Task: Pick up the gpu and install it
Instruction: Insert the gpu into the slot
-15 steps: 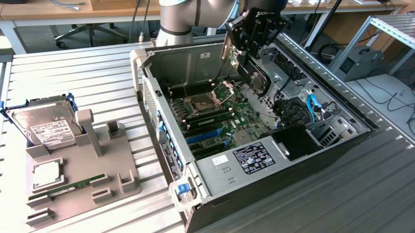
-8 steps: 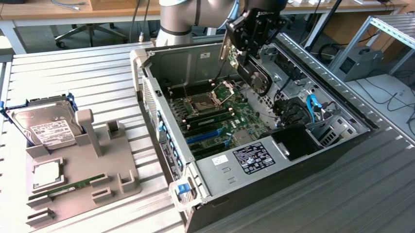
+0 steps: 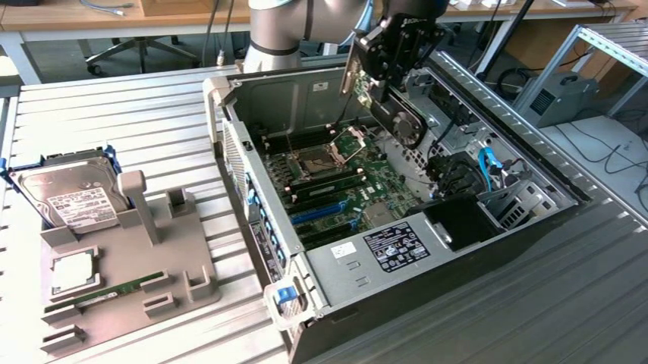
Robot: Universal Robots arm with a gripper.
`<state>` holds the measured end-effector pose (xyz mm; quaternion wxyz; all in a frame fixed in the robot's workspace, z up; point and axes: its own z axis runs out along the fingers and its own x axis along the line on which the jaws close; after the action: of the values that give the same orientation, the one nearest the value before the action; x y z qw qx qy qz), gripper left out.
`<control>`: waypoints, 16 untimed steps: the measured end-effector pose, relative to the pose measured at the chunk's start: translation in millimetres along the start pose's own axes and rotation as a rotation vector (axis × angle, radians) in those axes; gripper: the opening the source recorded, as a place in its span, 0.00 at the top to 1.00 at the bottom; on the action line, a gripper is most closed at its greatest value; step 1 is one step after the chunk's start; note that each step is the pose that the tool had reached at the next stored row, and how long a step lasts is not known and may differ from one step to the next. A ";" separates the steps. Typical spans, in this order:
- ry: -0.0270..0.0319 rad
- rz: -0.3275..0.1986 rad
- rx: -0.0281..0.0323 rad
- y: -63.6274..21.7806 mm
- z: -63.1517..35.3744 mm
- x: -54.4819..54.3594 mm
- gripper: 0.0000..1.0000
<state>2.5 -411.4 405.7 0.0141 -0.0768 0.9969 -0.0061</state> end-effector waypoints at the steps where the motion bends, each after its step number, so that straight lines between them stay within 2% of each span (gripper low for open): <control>1: -0.0001 -0.006 -0.0002 0.0 0.0 0.0 0.73; 16: -0.0012 -0.084 -0.0023 0.0 0.0 0.0 0.73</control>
<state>2.5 -411.4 405.7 0.0143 -0.1189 0.9928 -0.0055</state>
